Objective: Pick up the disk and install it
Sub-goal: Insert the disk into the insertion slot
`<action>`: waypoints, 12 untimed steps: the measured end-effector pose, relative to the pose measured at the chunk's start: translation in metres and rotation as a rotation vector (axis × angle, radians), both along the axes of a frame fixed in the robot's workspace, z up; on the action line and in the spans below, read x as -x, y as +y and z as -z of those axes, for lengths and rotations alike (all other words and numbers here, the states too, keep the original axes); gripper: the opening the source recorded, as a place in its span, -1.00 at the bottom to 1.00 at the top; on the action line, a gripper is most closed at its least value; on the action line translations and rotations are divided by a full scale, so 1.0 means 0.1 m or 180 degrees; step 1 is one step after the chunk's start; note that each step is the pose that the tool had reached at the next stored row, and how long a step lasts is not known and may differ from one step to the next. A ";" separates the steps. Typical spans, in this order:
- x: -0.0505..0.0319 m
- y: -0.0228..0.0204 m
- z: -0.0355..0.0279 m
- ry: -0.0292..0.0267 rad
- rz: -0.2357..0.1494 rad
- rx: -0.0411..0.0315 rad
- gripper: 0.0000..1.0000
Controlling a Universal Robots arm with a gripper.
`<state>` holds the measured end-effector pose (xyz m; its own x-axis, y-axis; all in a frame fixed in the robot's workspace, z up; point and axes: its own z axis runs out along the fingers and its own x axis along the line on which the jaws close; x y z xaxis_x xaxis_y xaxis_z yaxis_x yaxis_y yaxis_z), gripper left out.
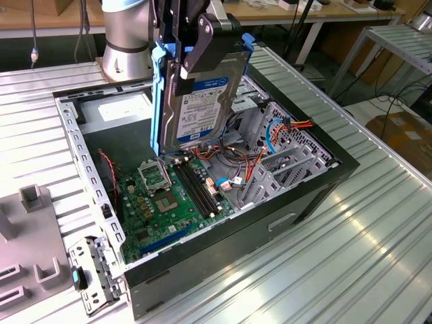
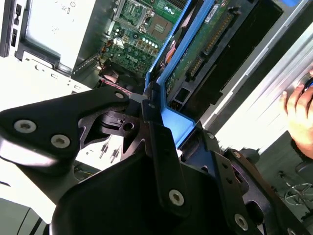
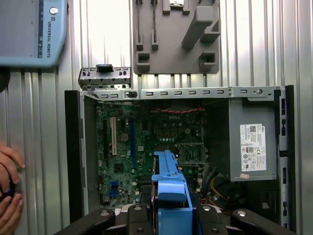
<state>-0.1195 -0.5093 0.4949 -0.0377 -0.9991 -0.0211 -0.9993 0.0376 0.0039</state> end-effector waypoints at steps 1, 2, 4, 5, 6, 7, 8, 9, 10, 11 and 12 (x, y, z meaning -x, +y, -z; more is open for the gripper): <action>0.000 -0.001 0.000 0.0000 0.0000 0.0000 -0.25; 0.000 -0.003 0.001 0.0000 0.0000 0.0000 -0.25; 0.000 -0.005 0.000 0.0000 0.0000 0.0003 -0.25; 0.000 -0.010 0.000 0.0000 0.0000 0.0003 -0.25; -0.001 -0.030 0.003 0.0000 0.0000 0.0003 -0.25; 0.000 -0.051 0.004 0.0000 0.0000 0.0003 -0.25; -0.001 -0.078 0.005 0.0000 0.0000 0.0003 -0.25; -0.005 -0.103 0.007 0.0000 0.0000 0.0003 -0.25; -0.011 -0.123 0.008 0.0000 0.0000 0.0003 -0.25; -0.015 -0.136 0.009 0.0000 0.0000 0.0003 -0.25; -0.024 -0.144 0.011 0.0000 0.0000 0.0003 -0.25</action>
